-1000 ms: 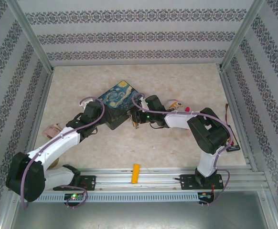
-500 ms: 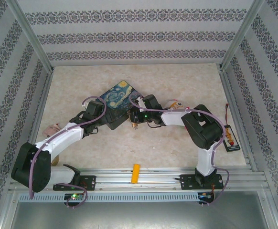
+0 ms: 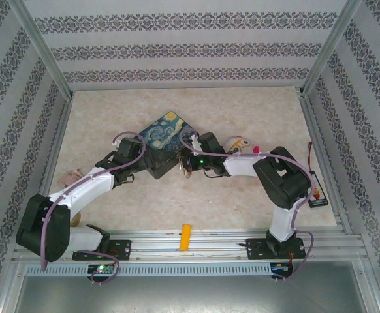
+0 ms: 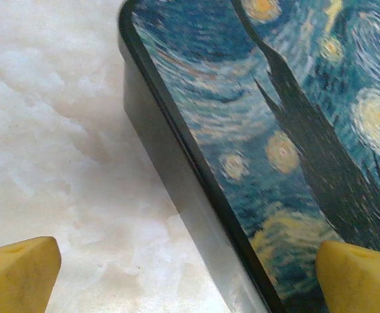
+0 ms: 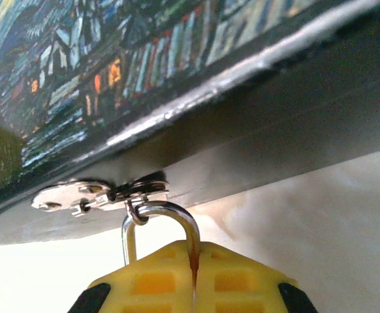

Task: Unlock the padlock with the key

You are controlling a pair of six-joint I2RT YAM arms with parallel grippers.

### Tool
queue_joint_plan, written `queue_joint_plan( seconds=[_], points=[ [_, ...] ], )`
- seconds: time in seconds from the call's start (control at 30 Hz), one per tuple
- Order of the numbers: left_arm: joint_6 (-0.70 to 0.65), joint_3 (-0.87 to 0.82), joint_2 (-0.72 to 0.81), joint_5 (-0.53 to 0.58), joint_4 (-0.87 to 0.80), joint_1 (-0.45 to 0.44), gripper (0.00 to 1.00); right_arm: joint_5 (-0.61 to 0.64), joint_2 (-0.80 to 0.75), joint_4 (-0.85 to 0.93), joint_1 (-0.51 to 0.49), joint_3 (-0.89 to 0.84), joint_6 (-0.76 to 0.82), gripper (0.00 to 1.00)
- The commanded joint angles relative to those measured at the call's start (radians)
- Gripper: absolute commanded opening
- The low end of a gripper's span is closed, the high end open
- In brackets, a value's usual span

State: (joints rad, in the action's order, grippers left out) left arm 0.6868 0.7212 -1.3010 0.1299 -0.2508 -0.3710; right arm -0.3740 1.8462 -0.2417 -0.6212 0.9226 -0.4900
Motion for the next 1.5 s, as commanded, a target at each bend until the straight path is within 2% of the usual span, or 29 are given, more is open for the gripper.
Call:
queue_joint_plan(
  seconds=[0.0, 0.17, 0.33, 0.5, 0.6, 0.83, 1.47],
  points=[
    [-0.022, 0.022, 0.002, 0.001, 0.004, 0.015, 0.99, 0.070, -0.068, 0.031, -0.030, -0.066, -0.089, 0.00],
    [-0.017, 0.030, 0.001, -0.027, 0.003, 0.016, 0.99, 0.169, -0.136, 0.021, -0.108, -0.154, -0.240, 0.00],
    [0.015, 0.027, 0.047, -0.048, 0.000, 0.011, 0.99, 0.207, -0.150, -0.035, -0.171, -0.203, -0.381, 0.00],
    [0.043, 0.006, 0.127, -0.004, -0.021, -0.032, 0.99, 0.253, -0.130, -0.072, -0.223, -0.208, -0.477, 0.00],
    [0.056, -0.019, 0.140, 0.002, -0.011, -0.058, 0.99, 0.270, -0.121, -0.122, -0.229, -0.228, -0.533, 0.00],
    [0.051, -0.035, 0.056, 0.015, -0.002, -0.094, 0.99, 0.295, -0.130, -0.179, -0.229, -0.253, -0.597, 0.00],
    [0.079, -0.076, 0.022, 0.102, 0.001, -0.094, 0.99, 0.324, -0.151, -0.312, -0.184, -0.337, -0.678, 0.00]
  ],
)
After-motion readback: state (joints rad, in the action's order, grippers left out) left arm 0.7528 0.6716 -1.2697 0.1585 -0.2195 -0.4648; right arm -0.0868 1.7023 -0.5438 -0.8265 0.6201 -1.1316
